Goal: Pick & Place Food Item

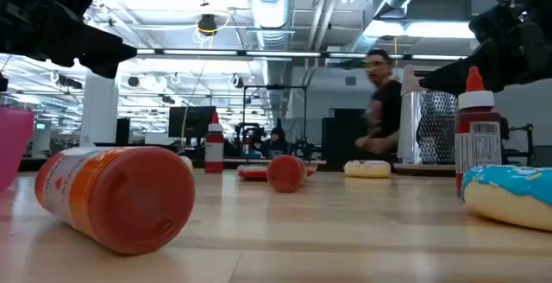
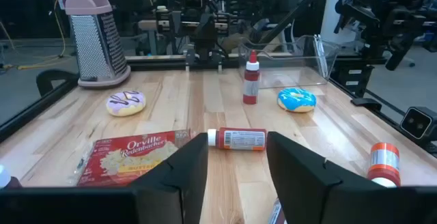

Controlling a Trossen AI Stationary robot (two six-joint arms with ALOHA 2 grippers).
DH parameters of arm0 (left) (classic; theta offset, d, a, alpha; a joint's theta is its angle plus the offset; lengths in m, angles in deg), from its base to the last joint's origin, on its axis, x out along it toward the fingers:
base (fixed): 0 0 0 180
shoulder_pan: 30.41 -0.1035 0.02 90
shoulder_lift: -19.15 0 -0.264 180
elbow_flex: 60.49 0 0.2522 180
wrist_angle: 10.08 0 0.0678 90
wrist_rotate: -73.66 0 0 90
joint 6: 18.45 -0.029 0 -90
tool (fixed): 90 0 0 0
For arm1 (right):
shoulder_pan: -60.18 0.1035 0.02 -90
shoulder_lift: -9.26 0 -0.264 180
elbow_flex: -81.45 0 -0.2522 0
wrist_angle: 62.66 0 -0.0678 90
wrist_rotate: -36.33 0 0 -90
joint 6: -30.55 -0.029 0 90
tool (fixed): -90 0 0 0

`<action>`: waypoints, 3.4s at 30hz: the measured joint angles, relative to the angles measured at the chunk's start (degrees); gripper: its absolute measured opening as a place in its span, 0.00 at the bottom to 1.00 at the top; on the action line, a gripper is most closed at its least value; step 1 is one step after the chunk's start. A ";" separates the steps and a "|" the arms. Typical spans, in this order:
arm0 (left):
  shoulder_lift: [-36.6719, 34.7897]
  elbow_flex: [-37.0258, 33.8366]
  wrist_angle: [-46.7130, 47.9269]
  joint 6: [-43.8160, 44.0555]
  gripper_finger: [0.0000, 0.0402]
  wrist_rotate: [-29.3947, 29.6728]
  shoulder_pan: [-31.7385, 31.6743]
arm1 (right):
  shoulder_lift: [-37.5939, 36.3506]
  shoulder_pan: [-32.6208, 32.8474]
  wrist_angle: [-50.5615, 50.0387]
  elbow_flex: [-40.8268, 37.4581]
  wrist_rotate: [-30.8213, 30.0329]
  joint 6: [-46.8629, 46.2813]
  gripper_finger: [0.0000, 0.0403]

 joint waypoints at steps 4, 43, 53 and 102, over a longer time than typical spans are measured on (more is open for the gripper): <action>0.00 0.00 0.00 0.00 0.36 0.01 -0.01 | 0.00 0.00 0.00 0.00 0.01 0.00 0.45; 0.02 0.00 0.00 -0.06 0.36 0.01 -0.02 | 0.02 0.00 0.00 0.00 0.00 0.02 0.45; 0.06 0.00 -9.08 -0.14 0.36 1.47 -0.02 | 0.02 -0.01 0.00 0.00 0.00 0.01 0.45; 33.64 16.85 -72.73 19.20 0.36 8.33 -0.35 | 0.35 0.28 47.07 12.07 -11.06 -37.58 0.45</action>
